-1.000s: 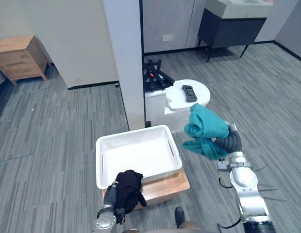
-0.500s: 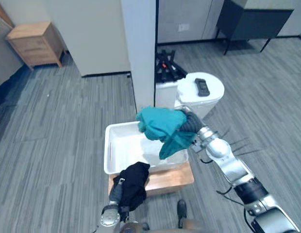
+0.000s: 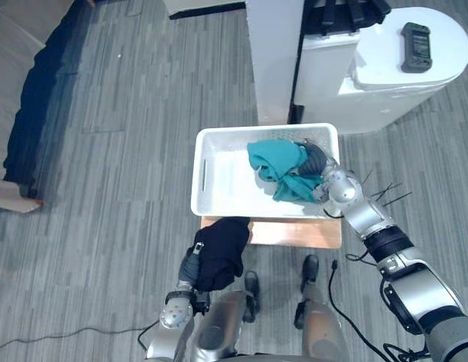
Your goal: Tidy the bed and pick cloth on bed and put in laundry
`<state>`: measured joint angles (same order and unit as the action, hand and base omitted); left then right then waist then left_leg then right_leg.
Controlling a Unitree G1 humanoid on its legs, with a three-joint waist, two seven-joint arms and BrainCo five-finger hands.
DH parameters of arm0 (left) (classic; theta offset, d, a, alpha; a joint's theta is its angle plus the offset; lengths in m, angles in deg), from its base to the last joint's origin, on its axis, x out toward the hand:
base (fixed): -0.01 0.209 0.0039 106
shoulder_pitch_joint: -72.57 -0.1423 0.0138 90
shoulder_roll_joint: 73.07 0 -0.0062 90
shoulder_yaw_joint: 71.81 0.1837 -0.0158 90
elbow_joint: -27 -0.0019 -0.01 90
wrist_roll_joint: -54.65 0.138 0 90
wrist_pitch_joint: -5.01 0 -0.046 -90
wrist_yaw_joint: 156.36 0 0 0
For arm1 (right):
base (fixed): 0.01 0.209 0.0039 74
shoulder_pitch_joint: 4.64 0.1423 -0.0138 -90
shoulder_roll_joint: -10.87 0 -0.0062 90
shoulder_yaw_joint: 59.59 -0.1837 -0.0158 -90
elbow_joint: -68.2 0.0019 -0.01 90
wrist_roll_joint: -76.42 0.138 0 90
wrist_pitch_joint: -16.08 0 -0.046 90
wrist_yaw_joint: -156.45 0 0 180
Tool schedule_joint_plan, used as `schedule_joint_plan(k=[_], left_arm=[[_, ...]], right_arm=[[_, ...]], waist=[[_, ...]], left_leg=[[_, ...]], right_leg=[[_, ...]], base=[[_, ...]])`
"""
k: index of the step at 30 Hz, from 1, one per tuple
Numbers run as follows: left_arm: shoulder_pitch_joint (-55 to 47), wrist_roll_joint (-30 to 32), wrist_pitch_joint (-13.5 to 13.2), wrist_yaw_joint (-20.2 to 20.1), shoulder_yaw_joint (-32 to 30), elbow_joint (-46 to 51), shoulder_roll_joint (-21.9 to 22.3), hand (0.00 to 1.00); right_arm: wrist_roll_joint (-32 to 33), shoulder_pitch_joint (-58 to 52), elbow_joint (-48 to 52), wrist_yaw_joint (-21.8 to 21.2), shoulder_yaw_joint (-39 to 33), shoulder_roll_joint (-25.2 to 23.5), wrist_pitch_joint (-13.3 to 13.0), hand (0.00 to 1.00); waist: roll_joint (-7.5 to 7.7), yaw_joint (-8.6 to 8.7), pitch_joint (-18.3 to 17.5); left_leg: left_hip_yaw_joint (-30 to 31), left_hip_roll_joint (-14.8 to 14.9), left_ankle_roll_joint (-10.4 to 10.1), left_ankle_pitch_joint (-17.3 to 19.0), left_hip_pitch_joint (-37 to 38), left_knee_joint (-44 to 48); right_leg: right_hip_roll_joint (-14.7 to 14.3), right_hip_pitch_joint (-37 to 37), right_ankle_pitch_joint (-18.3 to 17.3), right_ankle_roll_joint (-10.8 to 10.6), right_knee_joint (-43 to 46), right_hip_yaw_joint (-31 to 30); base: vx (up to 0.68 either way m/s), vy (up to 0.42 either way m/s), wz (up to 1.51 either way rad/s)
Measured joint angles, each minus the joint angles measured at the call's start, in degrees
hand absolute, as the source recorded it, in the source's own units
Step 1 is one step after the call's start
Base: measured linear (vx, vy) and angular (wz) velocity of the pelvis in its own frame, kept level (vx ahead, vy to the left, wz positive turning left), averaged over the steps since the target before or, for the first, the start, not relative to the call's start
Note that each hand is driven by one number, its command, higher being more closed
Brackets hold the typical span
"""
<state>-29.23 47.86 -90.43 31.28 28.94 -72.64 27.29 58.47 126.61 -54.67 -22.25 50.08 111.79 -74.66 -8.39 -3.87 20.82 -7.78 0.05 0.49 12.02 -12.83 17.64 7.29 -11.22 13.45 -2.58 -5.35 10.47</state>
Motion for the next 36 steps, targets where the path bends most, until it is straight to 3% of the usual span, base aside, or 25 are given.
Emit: schedule_joint_plan(k=[3,8,10,12,14,18,21,28,33,34,36], left_arm=[[-1.3,-1.7,-0.2,0.0,0.1,6.5,-0.5,1.00],[-2.1,-4.7,-1.9,-0.1,-2.5,17.9,-4.1,1.00],[-1.9,-6.4,-2.0,0.2,-5.7,20.8,-4.1,1.00],[-1.4,-6.9,-2.0,1.4,-9.0,22.9,-4.1,1.00],[1.0,-5.8,-2.0,3.9,-11.8,23.2,-4.1,1.00],[6.7,-2.0,-1.8,8.2,-15.2,22.6,-4.2,1.00],[13.1,2.7,-0.7,11.6,-15.4,18.2,-4.4,1.00],[19.6,10.0,3.1,14.1,-11.7,3.9,-3.0,1.00],[23.2,14.5,5.1,14.1,-8.7,-4.3,0.2,1.00],[23.7,14.9,5.1,14.1,-8.6,-5.4,0.4,0.00],[24.5,16.1,5.5,14.2,-8.7,-7.9,0.5,0.00]], right_arm=[[-5.6,-1.8,1.6,1.8,-2.9,-0.4,0.2,0.00],[-16.4,-12.0,15.8,5.2,-7.5,-1.2,0.5,0.00],[-20.7,-17.1,19.4,6.0,-9.3,-2.4,0.9,0.00],[-24.7,-24.0,23.6,6.2,-12.5,-4.4,1.3,0.00],[-27.1,-31.2,29.8,6.5,-17.7,-6.4,1.5,0.00],[-27.1,-38.7,35.5,8.7,-22.7,-9.4,2.1,0.00],[-26.0,-42.8,37.3,9.1,-23.9,-11.1,2.2,0.00],[-23.4,-49.4,38.9,10.6,-22.5,-12.5,2.2,0.00],[-22.4,-49.5,38.8,11.5,-18.9,-13.3,2.2,0.00],[-22.4,-49.5,38.7,11.6,-18.3,-13.4,2.2,0.00],[-22.4,-49.2,38.4,12.4,-17.1,-14.3,2.1,0.00]], waist=[[-0.01,0.06,0.0],[0.55,0.40,-0.3],[0.75,1.62,-0.6],[1.85,2.03,-3.3],[3.23,3.54,-5.3],[6.56,5.97,-8.0],[7.77,7.58,-8.7],[7.54,12.34,-8.7],[6.97,12.60,-6.6],[6.78,12.58,-5.9],[6.57,12.48,-4.3]], left_leg=[[-0.3,-0.1,0.0,0.0,3.3,-1.3],[-2.1,-0.2,0.0,0.0,7.3,-3.7],[-2.7,0.0,0.0,0.0,9.6,-4.7],[-4.2,0.2,0.0,0.0,11.1,-5.9],[-5.3,0.6,0.0,0.0,13.5,-7.2],[-7.7,1.0,0.0,0.1,14.6,-7.6],[-10.8,0.9,0.2,0.7,15.0,-7.5],[-16.6,3.1,-0.5,2.4,9.4,-3.8],[-17.4,4.9,-0.6,3.8,6.0,0.0],[-17.3,4.9,-0.5,3.8,5.4,0.3],[-17.2,4.9,-0.3,3.9,4.4,0.9]], right_leg=[[-0.1,2.4,0.0,0.0,0.0,-0.1],[-0.3,4.6,0.0,0.0,0.0,-1.3],[-0.3,6.2,0.0,0.0,-0.1,-1.5],[-0.5,6.4,-0.2,-0.3,-0.2,-2.9],[-1.1,7.6,-0.3,-0.4,-0.3,-3.6],[-1.7,7.8,-0.4,-0.4,-0.3,-6.0],[-2.0,7.3,-1.7,-0.4,-0.3,-8.0],[-3.6,0.2,-0.6,-1.1,0.0,-13.0],[-4.7,-2.4,1.3,-0.5,-0.1,-13.7],[-4.7,-2.6,1.5,-0.6,-0.1,-13.7],[-4.6,-3.6,2.0,-0.8,-0.2,-13.9]], base=[[0.00,0.014,-0.04],[-0.01,0.021,-0.15],[0.00,0.011,-0.24],[0.01,0.008,-0.32],[0.02,-0.008,-0.30],[-0.04,-0.024,-0.34],[-0.12,-0.034,-0.48],[-0.05,-0.047,-0.46],[0.00,-0.033,-0.12],[-0.05,-0.003,0.01],[-0.06,0.004,0.03]])
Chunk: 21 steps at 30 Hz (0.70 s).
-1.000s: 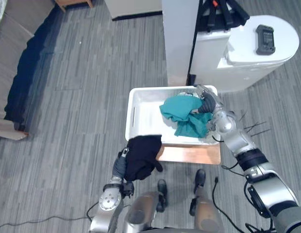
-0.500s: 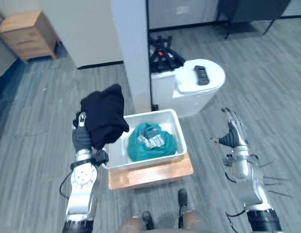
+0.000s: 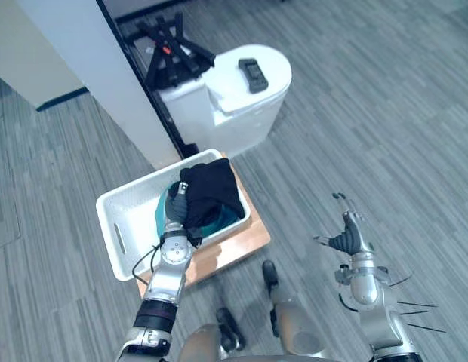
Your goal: Tidy the bed and pick cloth on bed and put in laundry
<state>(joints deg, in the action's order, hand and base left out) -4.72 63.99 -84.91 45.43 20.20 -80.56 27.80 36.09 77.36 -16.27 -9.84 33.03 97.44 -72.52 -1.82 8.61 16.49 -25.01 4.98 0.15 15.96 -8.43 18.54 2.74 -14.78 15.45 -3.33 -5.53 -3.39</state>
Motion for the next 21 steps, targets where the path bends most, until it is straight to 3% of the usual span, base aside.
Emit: schedule_joint_plan(k=[5,11,13,15,18,21], left_arm=[[-0.4,1.6,1.9,1.7,-0.7,-3.3,0.0,0.00],[-2.9,1.5,1.8,4.1,-5.7,-2.4,0.3,0.00],[-5.4,1.1,1.7,4.8,-9.1,-1.6,0.0,0.00],[-7.1,0.2,1.6,4.8,-11.4,-1.4,-0.6,0.00],[-10.7,-1.4,0.8,4.7,-14.2,-0.3,-1.3,0.00],[-15.5,-4.0,0.5,3.3,-15.0,0.1,-1.7,0.00]], right_arm=[[0.6,-0.5,-6.8,0.4,0.3,-1.5,0.1,0.00],[3.2,-3.9,-13.1,1.1,-3.2,-2.6,0.2,0.00],[3.8,-5.6,-16.3,1.1,-5.3,-2.7,0.4,0.00],[4.2,-6.5,-19.0,1.0,-6.6,-2.8,1.0,0.00],[4.4,-7.5,-23.0,0.4,-8.4,-3.0,1.5,0.00],[5.5,-8.0,-27.6,-1.0,-9.4,-3.8,1.7,0.00]], waist=[[0.01,-0.17,0.9],[-0.13,-0.08,0.9],[-0.21,-0.15,0.9],[-0.94,-0.15,0.3],[-2.14,-0.98,-1.4],[-2.22,-2.76,-4.5]], left_leg=[[0.7,0.0,0.1,0.0,-0.8,0.5],[1.4,0.2,0.0,0.1,2.6,-0.7],[1.7,0.1,-0.1,0.0,5.0,-1.8],[2.6,0.1,-0.5,-0.3,6.1,-2.6],[3.7,0.1,-1.4,-0.9,8.1,-4.5],[4.7,0.1,-2.1,-1.6,10.7,-6.7]], right_leg=[[0.1,-0.3,0.1,0.1,0.0,0.1],[-0.2,3.4,-0.1,0.1,-0.1,0.3],[-0.2,5.6,-1.7,0.4,-0.1,0.8],[-0.3,6.7,-2.1,0.7,-0.1,1.9],[-0.4,8.6,-2.5,0.9,-0.1,3.6],[-0.5,10.8,-3.6,0.9,-0.1,5.1]], base=[[-0.03,0.008,0.06],[0.00,0.015,0.05],[0.02,0.002,0.10],[0.03,-0.014,0.22],[0.04,-0.010,0.22],[0.04,-0.001,0.20]])
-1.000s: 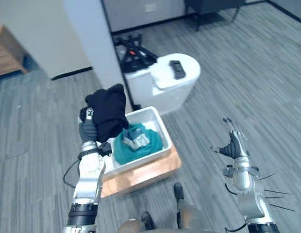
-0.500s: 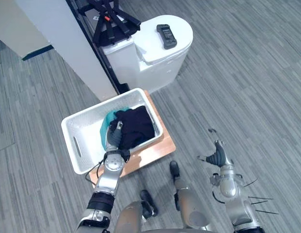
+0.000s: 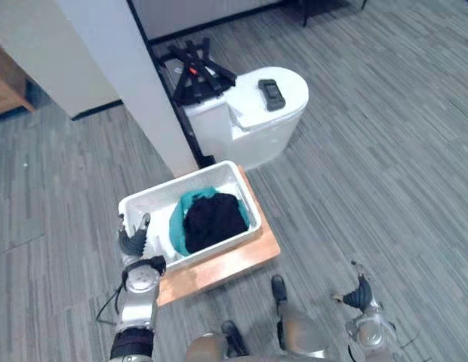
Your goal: Tidy the bed and pick cloth on bed and put in laundry
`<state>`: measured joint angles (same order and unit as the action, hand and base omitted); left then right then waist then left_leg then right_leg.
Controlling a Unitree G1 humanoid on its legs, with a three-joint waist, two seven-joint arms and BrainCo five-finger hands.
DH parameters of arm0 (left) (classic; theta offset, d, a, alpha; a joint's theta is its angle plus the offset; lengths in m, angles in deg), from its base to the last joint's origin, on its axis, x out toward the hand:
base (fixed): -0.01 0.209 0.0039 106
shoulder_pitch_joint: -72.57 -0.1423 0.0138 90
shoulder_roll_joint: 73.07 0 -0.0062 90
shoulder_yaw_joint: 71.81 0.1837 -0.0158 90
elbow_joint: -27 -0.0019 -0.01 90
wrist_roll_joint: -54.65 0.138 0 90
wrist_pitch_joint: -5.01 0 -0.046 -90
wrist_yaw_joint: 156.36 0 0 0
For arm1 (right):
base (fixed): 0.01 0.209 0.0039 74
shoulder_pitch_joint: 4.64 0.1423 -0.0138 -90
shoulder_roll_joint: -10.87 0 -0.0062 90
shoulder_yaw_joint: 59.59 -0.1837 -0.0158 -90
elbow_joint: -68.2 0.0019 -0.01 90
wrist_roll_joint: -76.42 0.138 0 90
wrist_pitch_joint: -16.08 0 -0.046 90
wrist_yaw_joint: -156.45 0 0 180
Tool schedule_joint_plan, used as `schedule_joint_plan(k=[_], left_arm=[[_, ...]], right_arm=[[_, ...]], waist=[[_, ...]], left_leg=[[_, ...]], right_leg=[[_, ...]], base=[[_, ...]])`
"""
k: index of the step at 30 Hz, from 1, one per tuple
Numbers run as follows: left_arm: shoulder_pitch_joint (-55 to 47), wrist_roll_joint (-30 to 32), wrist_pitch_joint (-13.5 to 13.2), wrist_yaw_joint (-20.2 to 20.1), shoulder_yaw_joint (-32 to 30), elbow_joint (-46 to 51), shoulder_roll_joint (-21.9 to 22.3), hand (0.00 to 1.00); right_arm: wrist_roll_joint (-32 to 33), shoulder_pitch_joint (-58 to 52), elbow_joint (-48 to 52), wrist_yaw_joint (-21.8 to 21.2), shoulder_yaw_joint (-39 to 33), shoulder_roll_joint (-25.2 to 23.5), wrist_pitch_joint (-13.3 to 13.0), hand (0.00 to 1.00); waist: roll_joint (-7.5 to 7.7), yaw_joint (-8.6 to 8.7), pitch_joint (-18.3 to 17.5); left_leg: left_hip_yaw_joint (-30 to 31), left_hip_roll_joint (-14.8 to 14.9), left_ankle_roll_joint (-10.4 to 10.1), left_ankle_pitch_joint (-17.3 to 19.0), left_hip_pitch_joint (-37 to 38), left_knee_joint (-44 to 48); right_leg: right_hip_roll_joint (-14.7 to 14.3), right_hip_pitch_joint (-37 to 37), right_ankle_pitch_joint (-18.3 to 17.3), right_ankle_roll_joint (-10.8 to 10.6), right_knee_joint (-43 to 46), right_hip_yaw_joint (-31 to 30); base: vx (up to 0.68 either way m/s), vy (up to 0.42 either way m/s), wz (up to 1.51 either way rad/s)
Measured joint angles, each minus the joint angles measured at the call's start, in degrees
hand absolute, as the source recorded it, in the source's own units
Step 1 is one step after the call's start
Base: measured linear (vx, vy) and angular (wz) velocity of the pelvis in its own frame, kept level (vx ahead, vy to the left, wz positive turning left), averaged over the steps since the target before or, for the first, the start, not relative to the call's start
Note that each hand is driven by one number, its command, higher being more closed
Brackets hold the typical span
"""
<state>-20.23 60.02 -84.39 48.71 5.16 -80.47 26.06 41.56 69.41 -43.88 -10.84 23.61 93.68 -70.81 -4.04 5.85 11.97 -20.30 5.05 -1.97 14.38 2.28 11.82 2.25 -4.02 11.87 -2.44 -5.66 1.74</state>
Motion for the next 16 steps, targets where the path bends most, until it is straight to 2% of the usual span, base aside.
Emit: schedule_joint_plan(k=[4,7,9,12,16], left_arm=[[-6.2,-2.2,-0.9,-2.5,-1.5,-3.6,0.9,0.00],[-10.0,-5.6,-0.8,-3.9,-5.9,-13.4,5.3,0.00],[-11.8,-6.1,0.3,-5.1,-9.1,-20.0,8.3,0.00],[-14.9,-6.4,1.8,-6.4,-12.5,-28.4,10.4,0.00],[-16.0,-6.7,2.6,-7.6,-15.4,-32.8,11.1,0.00]], right_arm=[[1.7,0.2,-4.9,-0.6,-1.7,-2.7,0.9,0.00],[4.0,-0.7,-7.6,-0.7,-2.9,-6.2,2.1,0.00],[6.8,-1.1,-9.0,-0.7,-3.2,-8.0,2.1,0.00],[10.2,-0.1,-11.7,-0.6,-5.2,-9.7,2.2,0.00],[13.9,0.6,-16.3,-0.6,-8.4,-10.4,2.2,0.00]], waist=[[0.74,-1.53,-2.7],[1.83,-2.97,-4.6],[2.52,-3.55,-5.6],[2.76,-4.85,-6.5],[3.30,-6.69,-8.1]], left_leg=[[0.4,-0.1,-0.3,-0.6,2.8,-2.3],[-1.8,0.4,-0.7,-0.9,4.8,-3.6],[-5.3,1.1,-1.3,-1.2,5.7,-4.0],[-6.1,0.6,-0.8,-1.6,7.3,-5.1],[-6.4,0.3,-0.9,-2.1,8.6,-6.7]], right_leg=[[0.0,2.3,-0.8,0.0,0.0,1.8],[0.6,4.2,-1.9,-0.1,0.0,3.6],[1.3,4.9,-2.3,-0.6,-0.1,4.6],[1.7,5.8,-2.7,-0.9,-0.2,4.5],[1.5,6.4,-3.3,-0.9,-0.2,4.7]], base=[[0.03,0.010,0.17],[0.01,0.023,0.22],[0.00,0.026,0.28],[-0.02,0.051,-0.02],[0.00,0.011,-0.03]])
